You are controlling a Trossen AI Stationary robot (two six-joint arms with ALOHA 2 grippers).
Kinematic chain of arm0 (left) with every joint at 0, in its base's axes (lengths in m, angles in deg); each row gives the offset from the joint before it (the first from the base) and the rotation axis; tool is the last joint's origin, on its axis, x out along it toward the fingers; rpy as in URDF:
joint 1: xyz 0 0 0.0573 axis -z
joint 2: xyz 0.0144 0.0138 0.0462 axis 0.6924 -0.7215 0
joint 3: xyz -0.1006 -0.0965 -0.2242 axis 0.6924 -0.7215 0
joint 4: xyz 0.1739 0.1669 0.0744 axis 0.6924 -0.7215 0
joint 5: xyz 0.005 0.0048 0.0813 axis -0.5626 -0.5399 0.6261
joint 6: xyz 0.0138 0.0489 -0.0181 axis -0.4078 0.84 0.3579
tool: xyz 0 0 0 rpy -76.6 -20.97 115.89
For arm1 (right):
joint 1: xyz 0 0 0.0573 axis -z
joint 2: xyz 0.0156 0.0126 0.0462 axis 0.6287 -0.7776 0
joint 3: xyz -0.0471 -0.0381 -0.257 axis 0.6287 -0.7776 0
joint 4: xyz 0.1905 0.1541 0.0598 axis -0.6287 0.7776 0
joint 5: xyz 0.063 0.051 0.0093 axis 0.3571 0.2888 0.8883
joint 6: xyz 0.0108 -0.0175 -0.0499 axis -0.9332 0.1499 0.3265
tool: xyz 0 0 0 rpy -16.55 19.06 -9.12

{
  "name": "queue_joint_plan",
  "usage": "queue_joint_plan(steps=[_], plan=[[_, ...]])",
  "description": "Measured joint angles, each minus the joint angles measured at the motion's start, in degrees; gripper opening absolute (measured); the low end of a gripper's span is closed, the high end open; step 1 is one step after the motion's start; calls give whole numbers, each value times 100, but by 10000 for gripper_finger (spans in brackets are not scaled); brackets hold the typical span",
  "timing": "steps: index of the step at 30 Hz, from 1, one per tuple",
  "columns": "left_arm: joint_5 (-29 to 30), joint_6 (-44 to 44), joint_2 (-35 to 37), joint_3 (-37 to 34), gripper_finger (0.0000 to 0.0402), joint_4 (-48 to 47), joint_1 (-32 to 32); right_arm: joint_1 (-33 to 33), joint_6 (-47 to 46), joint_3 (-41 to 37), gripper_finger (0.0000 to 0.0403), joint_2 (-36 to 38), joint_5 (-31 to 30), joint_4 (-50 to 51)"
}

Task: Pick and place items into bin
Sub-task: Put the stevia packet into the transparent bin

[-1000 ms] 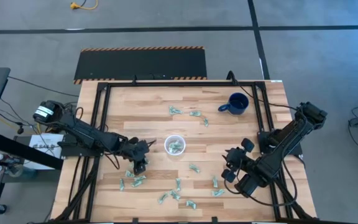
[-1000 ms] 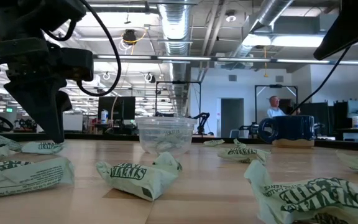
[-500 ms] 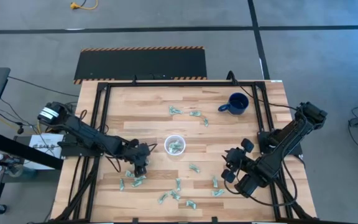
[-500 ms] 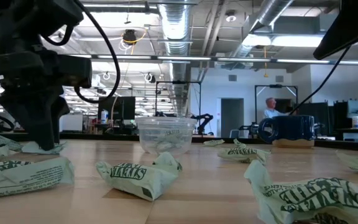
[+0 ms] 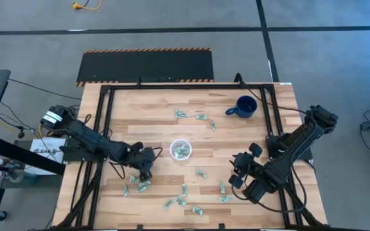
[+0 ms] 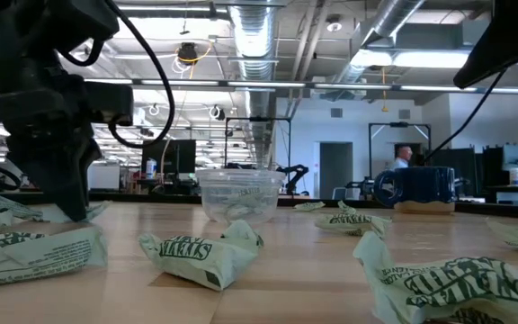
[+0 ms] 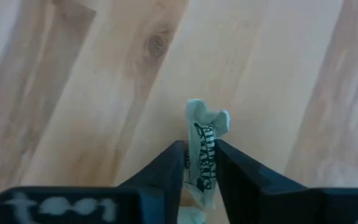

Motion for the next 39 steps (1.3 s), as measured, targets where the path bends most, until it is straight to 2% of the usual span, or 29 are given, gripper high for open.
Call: queue_joint_plan(steps=[8,12,17,21,24,27,32,39], plan=[[170,250,-4,1,7,78,-9,0,-2,-412,107,0,9,-363],[362,461,-26,264,8,-68,-24,-2,2,-396,107,0,-4,-544],[819,1068,-21,952,3,-402,-103,0,138,-304,107,0,-161,-585],[1297,1633,-15,1523,4,-395,-260,74,142,-302,107,0,-165,-641],[1406,2052,-7,1853,3,-190,-419,156,155,-302,107,0,-163,-779],[1078,2426,0,1993,2,226,-662,268,326,-302,107,0,-161,-881],[-130,2771,-177,1995,1,844,-1176,507,807,-301,107,0,-146,-1125],[-371,3189,-658,1994,1,990,-1663,885,1253,-297,107,0,88,-1444]])
